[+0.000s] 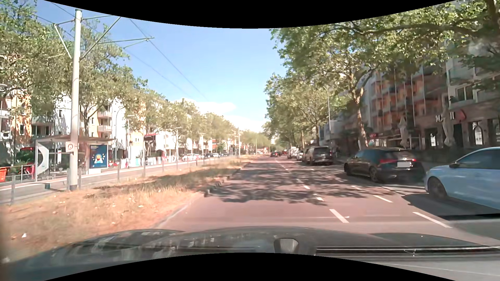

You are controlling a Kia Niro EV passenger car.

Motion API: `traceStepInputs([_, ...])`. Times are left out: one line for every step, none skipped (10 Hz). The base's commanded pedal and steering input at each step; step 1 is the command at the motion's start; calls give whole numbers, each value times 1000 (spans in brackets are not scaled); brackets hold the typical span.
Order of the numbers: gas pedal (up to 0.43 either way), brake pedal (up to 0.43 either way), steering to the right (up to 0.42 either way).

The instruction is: Follow the waypoints while adhering to traffic rules and regulations

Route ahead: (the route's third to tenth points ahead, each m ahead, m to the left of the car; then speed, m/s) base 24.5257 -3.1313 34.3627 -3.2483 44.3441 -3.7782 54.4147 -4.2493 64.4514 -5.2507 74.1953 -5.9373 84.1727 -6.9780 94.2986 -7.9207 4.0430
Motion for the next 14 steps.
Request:
traceStepInputs([59,0,-7])
traceStepInputs([67,0,-8])
traceStepInputs([67,0,-7])
traceStepInputs([67,0,-2])
traceStepInputs([79,0,1])
traceStepInputs([118,0,0])
traceStepInputs([130,0,0])
traceStepInputs([157,0,0])
traceStepInputs([169,0,0])
traceStepInputs([169,0,0])
traceStepInputs([169,0,0])
traceStepInputs([169,0,0])
traceStepInputs([169,0,0])
traceStepInputs([177,0,0])
